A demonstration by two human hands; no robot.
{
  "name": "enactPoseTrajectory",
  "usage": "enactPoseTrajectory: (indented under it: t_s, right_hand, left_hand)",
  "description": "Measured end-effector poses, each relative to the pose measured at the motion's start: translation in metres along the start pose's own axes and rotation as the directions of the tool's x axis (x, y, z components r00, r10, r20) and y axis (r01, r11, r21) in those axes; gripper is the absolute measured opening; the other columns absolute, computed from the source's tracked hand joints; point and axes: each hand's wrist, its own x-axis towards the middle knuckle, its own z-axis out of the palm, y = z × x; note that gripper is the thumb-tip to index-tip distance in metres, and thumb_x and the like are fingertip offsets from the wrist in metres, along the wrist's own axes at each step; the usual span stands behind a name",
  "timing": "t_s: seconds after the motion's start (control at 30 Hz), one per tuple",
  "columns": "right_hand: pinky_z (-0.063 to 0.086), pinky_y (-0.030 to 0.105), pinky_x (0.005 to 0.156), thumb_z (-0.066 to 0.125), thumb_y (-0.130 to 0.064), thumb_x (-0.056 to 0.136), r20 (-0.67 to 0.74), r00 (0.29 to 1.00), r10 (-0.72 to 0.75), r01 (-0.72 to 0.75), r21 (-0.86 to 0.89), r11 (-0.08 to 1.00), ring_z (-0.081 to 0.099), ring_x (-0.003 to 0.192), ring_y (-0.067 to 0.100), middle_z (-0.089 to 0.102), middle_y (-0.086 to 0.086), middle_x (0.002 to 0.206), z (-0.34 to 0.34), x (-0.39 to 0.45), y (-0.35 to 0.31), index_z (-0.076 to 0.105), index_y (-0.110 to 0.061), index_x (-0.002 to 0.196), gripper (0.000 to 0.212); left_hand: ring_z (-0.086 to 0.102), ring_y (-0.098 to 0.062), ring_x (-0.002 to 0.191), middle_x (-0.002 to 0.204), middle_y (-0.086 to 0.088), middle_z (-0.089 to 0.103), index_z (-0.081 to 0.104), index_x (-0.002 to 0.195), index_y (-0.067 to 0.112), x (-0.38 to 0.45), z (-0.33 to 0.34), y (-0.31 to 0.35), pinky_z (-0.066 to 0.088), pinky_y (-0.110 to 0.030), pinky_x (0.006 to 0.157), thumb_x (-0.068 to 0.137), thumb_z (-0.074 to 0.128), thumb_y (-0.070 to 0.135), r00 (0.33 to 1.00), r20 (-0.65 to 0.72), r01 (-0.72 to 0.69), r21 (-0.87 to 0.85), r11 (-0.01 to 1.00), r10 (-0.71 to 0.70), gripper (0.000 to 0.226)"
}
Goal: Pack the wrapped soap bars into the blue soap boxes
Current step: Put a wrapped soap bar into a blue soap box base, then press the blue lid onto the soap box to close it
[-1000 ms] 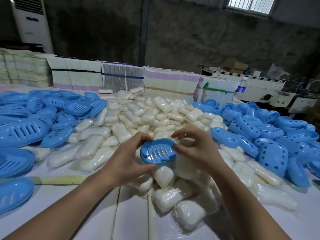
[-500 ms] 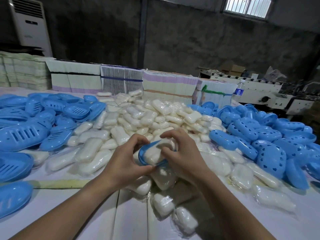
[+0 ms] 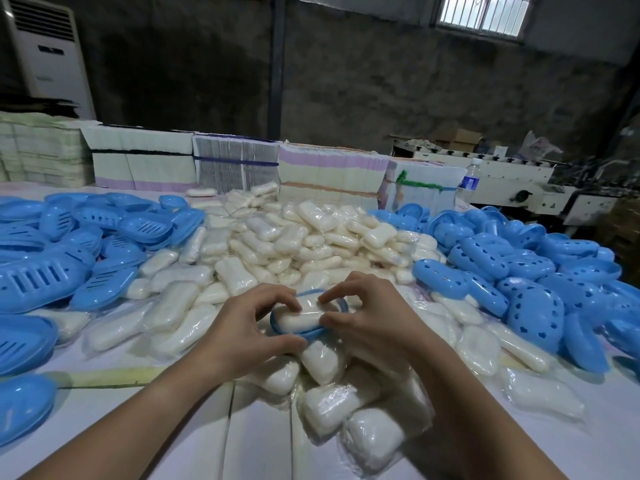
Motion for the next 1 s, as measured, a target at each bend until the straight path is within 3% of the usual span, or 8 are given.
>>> enactPoseTrajectory:
  t_s: [0.23, 0.33, 0.43, 0.5, 0.6, 0.73, 0.9, 1.0]
  right_hand:
    - [0.04, 0.022, 0.083, 0.079, -0.032, 0.078, -0.015, 0.996, -0.091, 0.091, -0.031, 0.995, 0.054, 0.094, 0.004, 0.068, -0.005, 0.099, -0.004, 0.003, 0.012, 0.077, -0.029, 0.101, 0.023]
    - [0.038, 0.017, 0.084, 0.079, -0.026, 0.081, -0.222, 0.967, -0.125, 0.126, -0.009, 0.992, 0.056, 0.098, 0.004, 0.069, -0.003, 0.105, -0.016, 0.012, 0.032, 0.076, -0.022, 0.104, 0.024]
    - [0.041, 0.034, 0.095, 0.069, -0.027, 0.084, -0.47, 0.87, 0.148, -0.219, -0.099, 0.971, 0.05, 0.121, 0.022, 0.063, 0.003, 0.124, -0.044, 0.027, 0.074, 0.067, -0.025, 0.12, 0.037]
    - [0.038, 0.046, 0.105, 0.062, -0.033, 0.086, -0.448, 0.811, 0.375, -0.508, -0.224, 0.831, 0.036, 0.134, 0.032, 0.048, 0.008, 0.143, -0.051, 0.03, 0.106, 0.05, -0.027, 0.139, 0.054]
    - [0.027, 0.055, 0.111, 0.057, -0.044, 0.09, -0.321, 0.747, 0.582, -0.66, -0.247, 0.71, 0.02, 0.143, 0.036, 0.025, 0.009, 0.158, -0.042, 0.029, 0.138, 0.031, -0.031, 0.148, 0.065]
    - [0.032, 0.049, 0.102, 0.059, -0.042, 0.086, -0.429, 0.729, 0.534, -0.659, -0.225, 0.718, 0.035, 0.13, 0.037, 0.042, 0.012, 0.14, -0.041, 0.034, 0.147, 0.045, -0.03, 0.134, 0.052]
    - [0.036, 0.046, 0.1, 0.06, -0.046, 0.084, -0.412, 0.731, 0.544, -0.645, -0.156, 0.748, 0.033, 0.129, 0.038, 0.049, 0.015, 0.136, -0.041, 0.03, 0.145, 0.043, -0.026, 0.138, 0.06]
    - [0.044, 0.044, 0.094, 0.07, -0.04, 0.076, -0.49, 0.775, 0.399, -0.437, 0.04, 0.899, 0.04, 0.121, 0.028, 0.056, 0.004, 0.121, -0.048, 0.024, 0.126, 0.05, -0.029, 0.131, 0.059]
  left_hand:
    - [0.056, 0.011, 0.116, 0.117, 0.027, 0.065, 0.071, 0.099, 0.047, 0.001, -0.001, -0.007, 0.041, -0.006, 0.098, 0.063, 0.094, 0.014, 0.999, 0.031, -0.045, 0.054, 0.998, 0.043, 0.054]
    - [0.058, 0.01, 0.114, 0.118, 0.033, 0.061, 0.07, 0.097, 0.046, 0.001, -0.002, -0.009, 0.044, -0.007, 0.095, 0.063, 0.093, 0.016, 0.998, 0.052, -0.028, 0.05, 0.998, 0.026, 0.051]
    - [0.061, 0.004, 0.115, 0.119, 0.03, 0.062, 0.069, 0.093, 0.044, 0.002, -0.002, -0.01, 0.048, -0.017, 0.099, 0.063, 0.093, 0.013, 0.998, 0.068, -0.009, 0.019, 1.0, 0.008, 0.049]
    - [0.062, 0.002, 0.115, 0.119, 0.028, 0.063, 0.068, 0.092, 0.042, 0.002, -0.002, -0.01, 0.05, -0.022, 0.1, 0.062, 0.094, 0.013, 0.997, 0.077, -0.004, -0.002, 1.0, 0.004, 0.05]
    - [0.064, -0.001, 0.112, 0.118, 0.026, 0.065, 0.067, 0.091, 0.041, 0.003, -0.001, -0.009, 0.052, -0.024, 0.097, 0.051, 0.093, 0.032, 0.997, 0.072, 0.016, -0.049, 0.999, -0.012, 0.048]
    - [0.068, -0.007, 0.106, 0.117, 0.023, 0.067, 0.065, 0.088, 0.036, 0.004, 0.0, -0.01, 0.055, -0.027, 0.09, 0.042, 0.09, 0.041, 0.997, 0.075, 0.036, -0.087, 0.996, -0.029, 0.052]
    - [0.068, -0.004, 0.105, 0.116, 0.018, 0.069, 0.067, 0.098, 0.041, 0.002, 0.0, -0.007, 0.053, -0.014, 0.084, 0.043, 0.091, 0.036, 0.996, 0.086, 0.04, -0.149, 0.988, -0.027, 0.06]
    - [0.068, -0.008, 0.109, 0.12, 0.007, 0.069, 0.061, 0.117, 0.032, 0.004, -0.002, -0.009, 0.056, -0.02, 0.086, 0.041, 0.093, 0.031, 0.995, 0.087, 0.077, -0.242, 0.967, -0.058, 0.082]
